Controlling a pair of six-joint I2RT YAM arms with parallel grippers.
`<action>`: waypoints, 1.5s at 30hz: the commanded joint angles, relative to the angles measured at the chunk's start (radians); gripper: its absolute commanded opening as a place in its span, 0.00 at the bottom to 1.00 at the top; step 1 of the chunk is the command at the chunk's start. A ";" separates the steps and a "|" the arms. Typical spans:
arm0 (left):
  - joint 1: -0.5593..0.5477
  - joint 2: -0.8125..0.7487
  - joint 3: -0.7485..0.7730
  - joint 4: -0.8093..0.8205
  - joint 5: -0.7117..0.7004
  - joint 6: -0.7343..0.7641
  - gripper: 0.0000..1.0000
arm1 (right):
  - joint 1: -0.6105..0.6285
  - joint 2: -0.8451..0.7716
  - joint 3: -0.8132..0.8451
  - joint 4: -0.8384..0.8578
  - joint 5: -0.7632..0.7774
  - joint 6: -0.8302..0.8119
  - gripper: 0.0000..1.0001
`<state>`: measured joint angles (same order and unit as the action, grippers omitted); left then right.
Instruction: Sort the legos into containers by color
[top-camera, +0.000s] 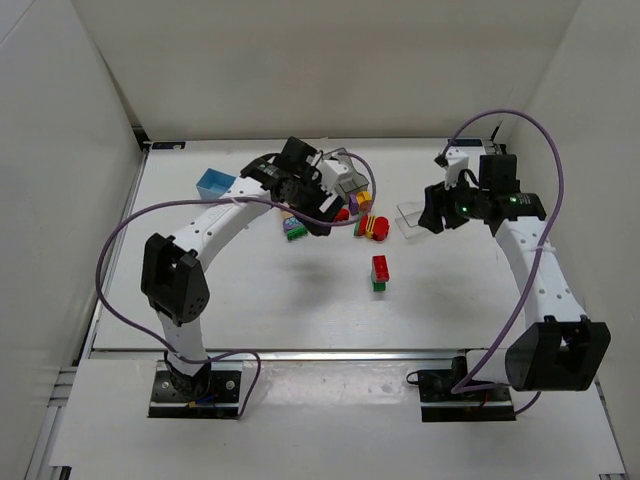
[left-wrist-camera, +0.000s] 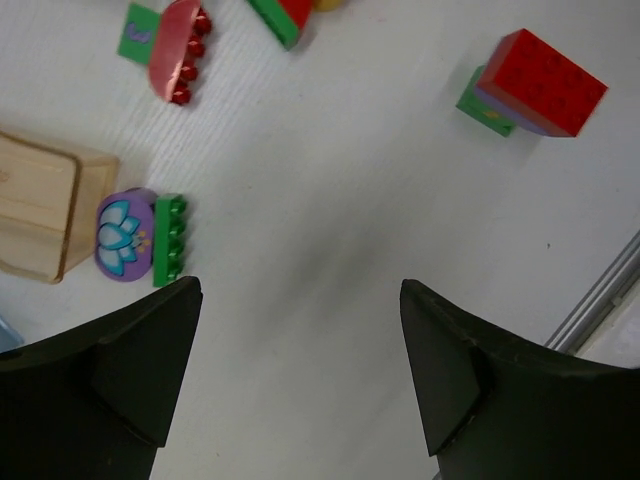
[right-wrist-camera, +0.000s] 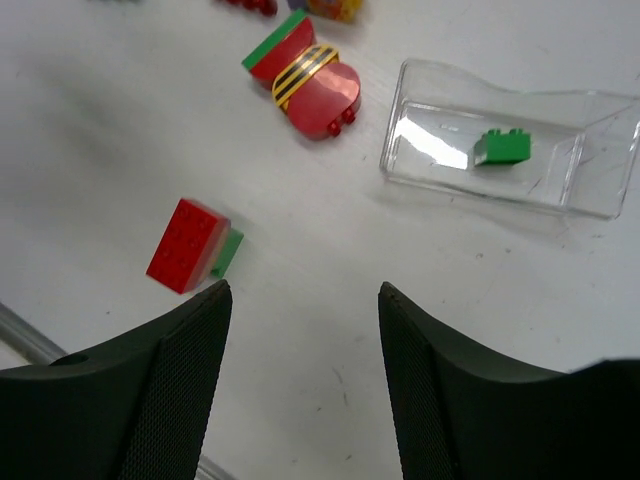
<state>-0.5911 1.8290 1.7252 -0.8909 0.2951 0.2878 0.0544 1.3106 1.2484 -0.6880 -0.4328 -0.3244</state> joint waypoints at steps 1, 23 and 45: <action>-0.097 -0.031 0.025 0.000 0.062 0.046 0.93 | -0.007 -0.097 -0.038 -0.076 -0.012 -0.042 0.65; 0.017 -0.092 0.002 -0.052 -0.729 -0.541 0.99 | 0.414 -0.054 -0.090 -0.125 0.281 0.531 0.61; 0.244 -0.166 -0.061 -0.037 -0.712 -0.535 0.99 | 0.527 0.228 -0.015 -0.068 0.513 0.608 0.58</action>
<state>-0.3550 1.7370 1.6657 -0.9382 -0.4114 -0.2386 0.5781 1.5162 1.1908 -0.7826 0.0284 0.2844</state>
